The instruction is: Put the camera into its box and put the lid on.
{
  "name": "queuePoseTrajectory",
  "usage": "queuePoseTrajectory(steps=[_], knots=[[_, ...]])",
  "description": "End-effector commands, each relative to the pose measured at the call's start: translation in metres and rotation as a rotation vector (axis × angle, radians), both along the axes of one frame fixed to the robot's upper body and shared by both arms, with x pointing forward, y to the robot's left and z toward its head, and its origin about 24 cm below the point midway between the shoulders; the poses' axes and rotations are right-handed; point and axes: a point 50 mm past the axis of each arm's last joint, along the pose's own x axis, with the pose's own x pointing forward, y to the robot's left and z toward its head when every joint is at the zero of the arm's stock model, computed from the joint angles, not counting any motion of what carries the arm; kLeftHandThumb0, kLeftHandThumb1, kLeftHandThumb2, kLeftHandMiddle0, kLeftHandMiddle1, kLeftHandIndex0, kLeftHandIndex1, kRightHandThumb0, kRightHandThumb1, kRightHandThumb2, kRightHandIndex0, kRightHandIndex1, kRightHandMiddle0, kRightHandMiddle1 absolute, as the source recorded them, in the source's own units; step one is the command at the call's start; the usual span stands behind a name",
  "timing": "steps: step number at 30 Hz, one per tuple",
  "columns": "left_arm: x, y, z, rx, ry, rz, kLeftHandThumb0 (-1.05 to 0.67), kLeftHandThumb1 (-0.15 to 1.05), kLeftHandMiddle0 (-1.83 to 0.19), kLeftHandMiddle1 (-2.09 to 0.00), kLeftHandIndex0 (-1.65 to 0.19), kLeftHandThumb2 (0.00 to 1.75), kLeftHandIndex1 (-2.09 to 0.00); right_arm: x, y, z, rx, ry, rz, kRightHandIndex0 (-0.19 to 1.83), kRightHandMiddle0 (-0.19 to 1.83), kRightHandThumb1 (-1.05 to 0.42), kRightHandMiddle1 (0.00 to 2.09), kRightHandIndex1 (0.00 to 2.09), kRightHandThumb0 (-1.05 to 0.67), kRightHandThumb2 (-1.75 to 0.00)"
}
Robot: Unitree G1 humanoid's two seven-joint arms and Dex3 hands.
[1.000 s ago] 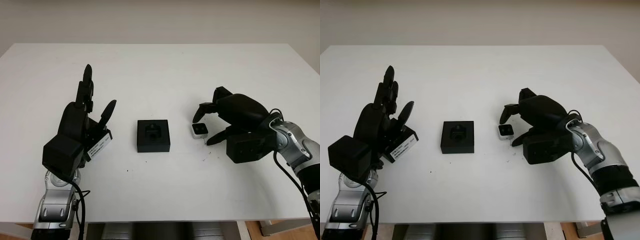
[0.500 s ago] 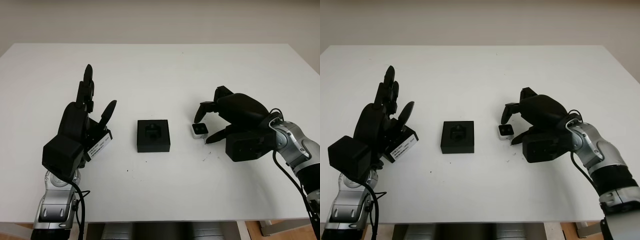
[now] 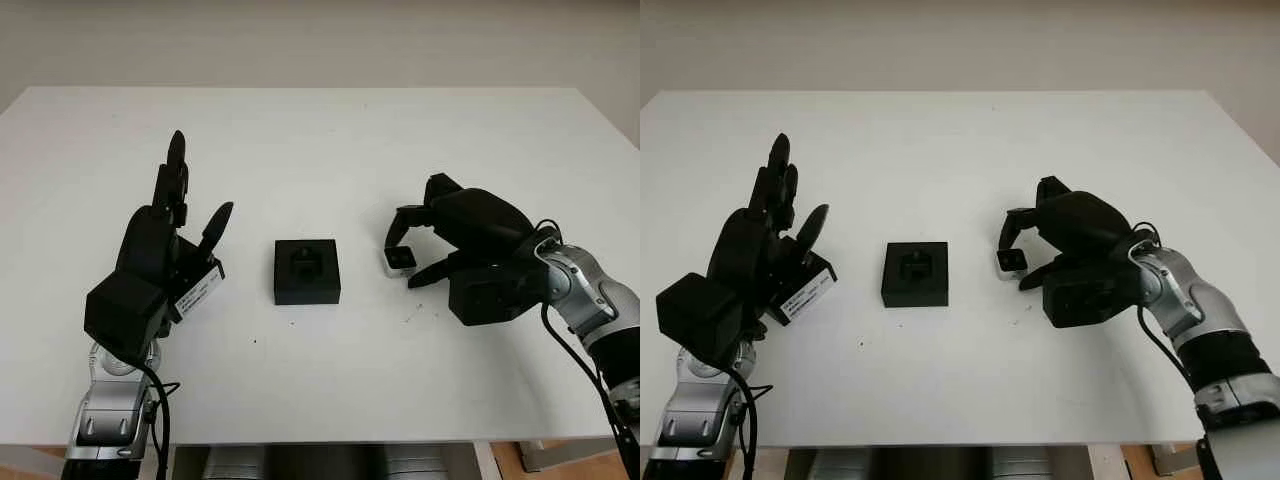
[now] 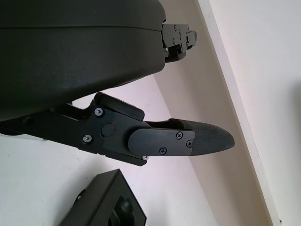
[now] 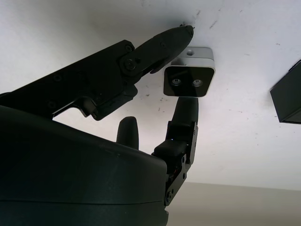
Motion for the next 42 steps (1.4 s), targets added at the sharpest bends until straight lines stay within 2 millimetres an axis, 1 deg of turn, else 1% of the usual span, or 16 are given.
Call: queuePoseTrajectory(steps=[1, 4, 8, 11, 15, 19, 23, 31, 33, 35, 38, 42], knots=[[-0.001, -0.001, 0.004, 0.005, -0.016, -0.002, -0.74, 1.05, 0.09, -0.05, 0.12, 0.37, -0.05, 0.001, 0.004, 0.002, 0.016, -0.013, 0.016, -0.19, 0.50, -0.81, 0.99, 2.07, -0.61, -0.06], [-0.002, -0.002, 0.004, 0.009, -0.015, -0.002, -0.76, 1.05, 0.09, -0.05, 0.12, 0.37, -0.05, 0.001, 0.004, 0.000, 0.007, -0.015, 0.016, -0.19, 0.49, -0.82, 1.01, 2.09, -0.62, -0.06], [-0.002, -0.002, 0.004, 0.002, -0.020, -0.009, -0.74, 1.05, 0.10, -0.05, 0.12, 0.36, -0.05, 0.001, 0.005, -0.001, -0.008, -0.026, 0.023, -0.18, 0.51, -0.84, 1.07, 2.09, -0.57, -0.06], [-0.002, -0.002, 0.004, 0.001, -0.019, -0.008, -0.74, 1.05, 0.10, -0.05, 0.12, 0.36, -0.05, 0.001, 0.005, -0.002, -0.024, -0.051, 0.033, -0.12, 0.55, -0.85, 1.11, 2.09, -0.53, -0.06], [-0.003, -0.001, 0.004, -0.004, -0.019, -0.006, -0.74, 1.05, 0.10, -0.05, 0.12, 0.36, -0.05, 0.001, 0.005, -0.002, -0.026, -0.057, 0.051, -0.08, 0.58, -0.90, 1.17, 2.09, -0.44, -0.07], [-0.003, -0.001, 0.004, -0.008, -0.017, -0.004, -0.75, 1.05, 0.10, -0.05, 0.12, 0.35, -0.05, 0.001, 0.005, -0.002, -0.033, -0.081, 0.061, 0.00, 0.57, -0.93, 1.18, 2.09, -0.42, -0.06], [-0.003, 0.000, 0.004, -0.001, -0.022, -0.005, -0.75, 1.05, 0.09, -0.06, 0.11, 0.36, -0.06, 0.001, 0.005, -0.003, -0.042, -0.102, 0.074, 0.04, 0.57, -0.95, 1.19, 2.09, -0.41, -0.06], [-0.002, -0.001, 0.006, -0.011, -0.029, -0.008, -0.74, 1.05, 0.09, -0.06, 0.11, 0.34, -0.06, 0.002, 0.006, -0.002, -0.053, -0.115, 0.085, 0.18, 0.58, -0.97, 1.18, 1.91, -0.42, -0.06], [-0.002, 0.000, 0.006, -0.010, -0.032, -0.006, -0.74, 1.05, 0.09, -0.06, 0.11, 0.33, -0.06, 0.002, 0.007, -0.001, -0.034, -0.101, 0.080, 0.15, 0.54, -0.98, 1.22, 1.92, -0.40, -0.06], [-0.003, 0.000, 0.006, -0.007, -0.029, -0.004, -0.74, 1.05, 0.08, -0.06, 0.10, 0.33, -0.06, 0.003, 0.008, 0.001, -0.007, -0.095, 0.082, 0.12, 0.52, -0.98, 1.27, 1.97, -0.38, -0.06], [-0.003, -0.001, 0.006, -0.007, -0.030, -0.004, -0.74, 1.05, 0.08, -0.06, 0.10, 0.33, -0.06, 0.005, 0.011, 0.007, 0.004, -0.106, 0.086, 0.14, 0.49, -0.98, 1.36, 1.97, -0.39, -0.05], [-0.003, -0.002, 0.007, -0.013, -0.032, -0.010, -0.74, 1.05, 0.09, -0.05, 0.11, 0.33, -0.05, 0.007, 0.016, 0.017, -0.002, -0.099, 0.086, 0.14, 0.46, -0.99, 1.36, 1.93, -0.38, -0.06]])
